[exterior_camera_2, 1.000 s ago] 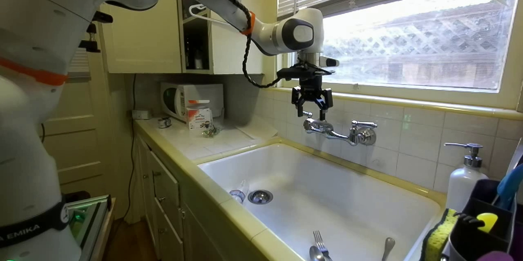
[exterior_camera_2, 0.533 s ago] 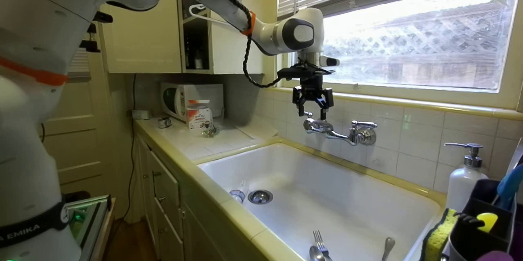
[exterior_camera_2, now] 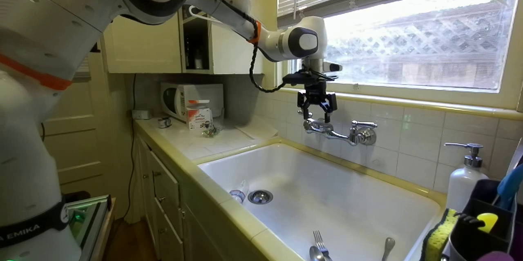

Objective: Move the faucet spout to the right and open the tap

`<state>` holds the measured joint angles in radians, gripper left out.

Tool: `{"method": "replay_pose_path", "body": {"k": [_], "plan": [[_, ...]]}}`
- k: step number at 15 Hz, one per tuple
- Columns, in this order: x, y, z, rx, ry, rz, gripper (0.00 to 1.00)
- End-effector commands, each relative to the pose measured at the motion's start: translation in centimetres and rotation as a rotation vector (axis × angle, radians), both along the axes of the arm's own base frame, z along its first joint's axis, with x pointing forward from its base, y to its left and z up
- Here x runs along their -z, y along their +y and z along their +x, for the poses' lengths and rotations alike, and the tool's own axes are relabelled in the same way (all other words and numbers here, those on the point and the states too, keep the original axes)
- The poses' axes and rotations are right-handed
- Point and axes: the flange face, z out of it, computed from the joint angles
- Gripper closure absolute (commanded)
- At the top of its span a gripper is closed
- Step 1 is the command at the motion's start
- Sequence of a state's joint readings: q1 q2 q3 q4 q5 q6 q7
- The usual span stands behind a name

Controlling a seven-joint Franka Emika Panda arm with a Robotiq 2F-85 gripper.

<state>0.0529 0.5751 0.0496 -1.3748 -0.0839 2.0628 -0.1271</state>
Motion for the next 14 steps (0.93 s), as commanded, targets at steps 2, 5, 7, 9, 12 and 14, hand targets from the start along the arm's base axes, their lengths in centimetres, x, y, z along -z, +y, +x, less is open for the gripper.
{"method": "replay_pose_path", "body": {"k": [2, 5, 7, 9, 12, 14], "plan": [[0.1, -2.6, -0.5, 0.081, 0.091, -0.051, 0.00], [0.0, -4.1, -1.5, 0.120, 0.154, -0.088, 0.00], [0.2, -4.3, -1.5, 0.152, 0.162, -0.098, 0.00], [0.6, -4.4, -1.2, 0.189, 0.154, -0.105, 0.00], [1.5, -4.7, 0.0, 0.297, 0.115, -0.150, 0.00], [2.3, -4.8, 0.8, 0.363, 0.095, -0.192, 0.00]]}}
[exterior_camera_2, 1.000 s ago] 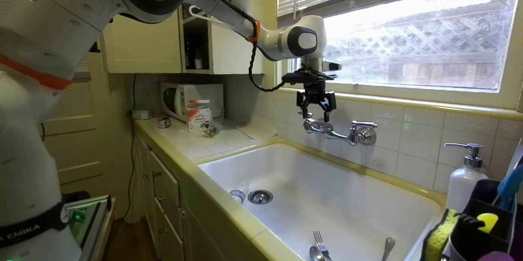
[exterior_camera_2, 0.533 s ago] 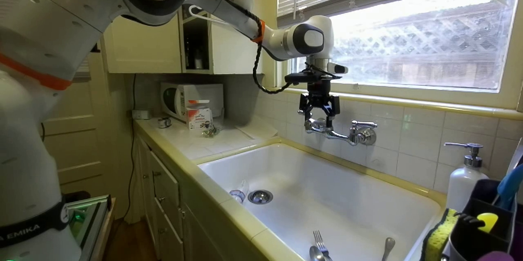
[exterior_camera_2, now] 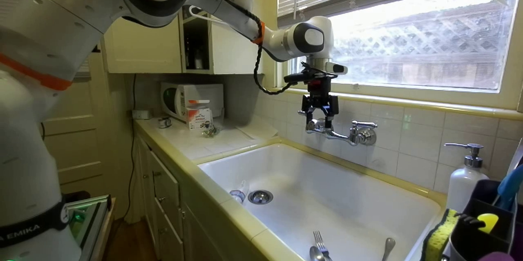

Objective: Move the faucet spout to the right and open the tap

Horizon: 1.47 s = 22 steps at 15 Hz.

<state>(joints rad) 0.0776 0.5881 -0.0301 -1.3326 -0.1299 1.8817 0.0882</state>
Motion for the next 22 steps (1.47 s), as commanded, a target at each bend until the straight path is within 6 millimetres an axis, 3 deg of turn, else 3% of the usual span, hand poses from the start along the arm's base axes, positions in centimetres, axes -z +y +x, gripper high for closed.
{"method": "replay_pose_path", "body": {"k": [1, 5, 7, 13, 16, 19, 22], "plan": [[2.2, -1.7, 2.0, 0.129, -0.023, -0.133, 0.00], [3.2, -2.9, 3.7, 0.256, -0.068, -0.231, 0.00], [2.7, -2.7, 3.8, 0.278, -0.044, -0.243, 0.00], [-1.8, -0.1, 0.6, -0.019, 0.121, -0.145, 0.00], [-5.1, -0.4, 0.2, -0.113, 0.027, -0.147, 0.00], [-7.4, -1.5, 1.0, 0.006, -0.108, -0.060, 0.00], [-7.9, -2.6, 2.6, 0.151, -0.202, -0.022, 0.00]]}}
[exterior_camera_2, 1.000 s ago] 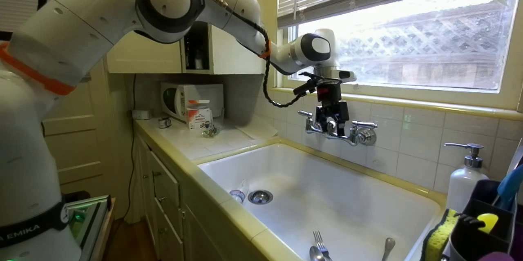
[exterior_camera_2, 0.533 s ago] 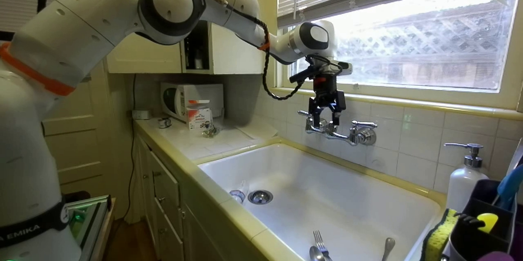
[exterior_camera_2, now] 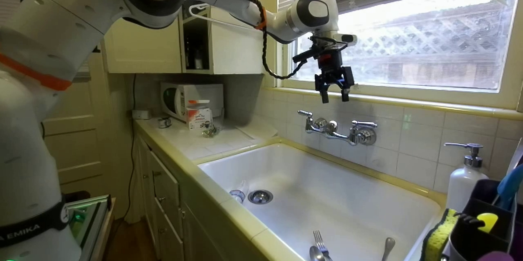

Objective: Move the faucet spout to the right and open the tap

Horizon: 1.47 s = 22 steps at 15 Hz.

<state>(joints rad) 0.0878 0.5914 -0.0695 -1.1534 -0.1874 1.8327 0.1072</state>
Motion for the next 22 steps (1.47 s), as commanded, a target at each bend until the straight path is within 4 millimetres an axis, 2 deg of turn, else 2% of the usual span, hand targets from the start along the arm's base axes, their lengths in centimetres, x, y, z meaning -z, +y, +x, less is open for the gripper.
{"method": "replay_pose_path", "body": {"k": [1, 4, 7, 8, 11, 12, 17, 22], "plan": [[0.4, -1.3, 1.3, 0.158, -0.102, 0.075, 0.00], [1.5, -2.5, 3.7, 0.291, -0.175, 0.119, 0.00], [2.0, -4.1, 4.9, 0.440, -0.214, 0.143, 0.00], [1.7, -3.3, 3.6, 0.355, -0.183, 0.111, 0.00], [2.0, -3.5, 3.9, 0.363, -0.186, 0.110, 0.00], [2.1, -3.2, 4.1, 0.508, -0.196, 0.132, 0.00], [3.5, -2.7, 5.0, 0.748, -0.202, 0.194, 0.00], [4.8, -4.1, 6.5, 0.985, -0.234, 0.280, 0.00]]}}
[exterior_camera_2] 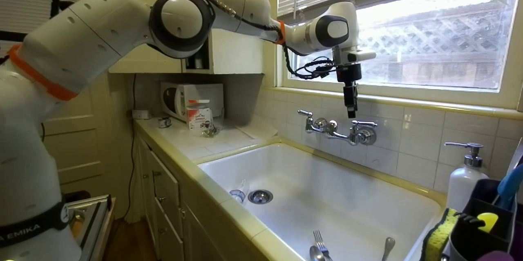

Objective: Move the faucet spout to the right and open the tap

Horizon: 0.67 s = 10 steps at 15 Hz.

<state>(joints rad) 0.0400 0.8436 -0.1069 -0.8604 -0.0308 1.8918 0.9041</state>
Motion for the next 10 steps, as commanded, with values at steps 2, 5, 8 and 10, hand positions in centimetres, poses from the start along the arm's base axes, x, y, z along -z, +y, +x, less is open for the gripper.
{"method": "replay_pose_path", "body": {"k": [2, 5, 8, 10], "plan": [[0.9, -1.7, 1.6, 0.218, -0.046, 0.099, 0.00], [1.3, -2.8, 2.1, 0.360, -0.087, 0.134, 0.00], [2.1, -3.4, 2.4, 0.511, -0.115, 0.146, 0.00], [2.5, -3.8, 2.6, 0.611, -0.132, 0.159, 0.00]]}}
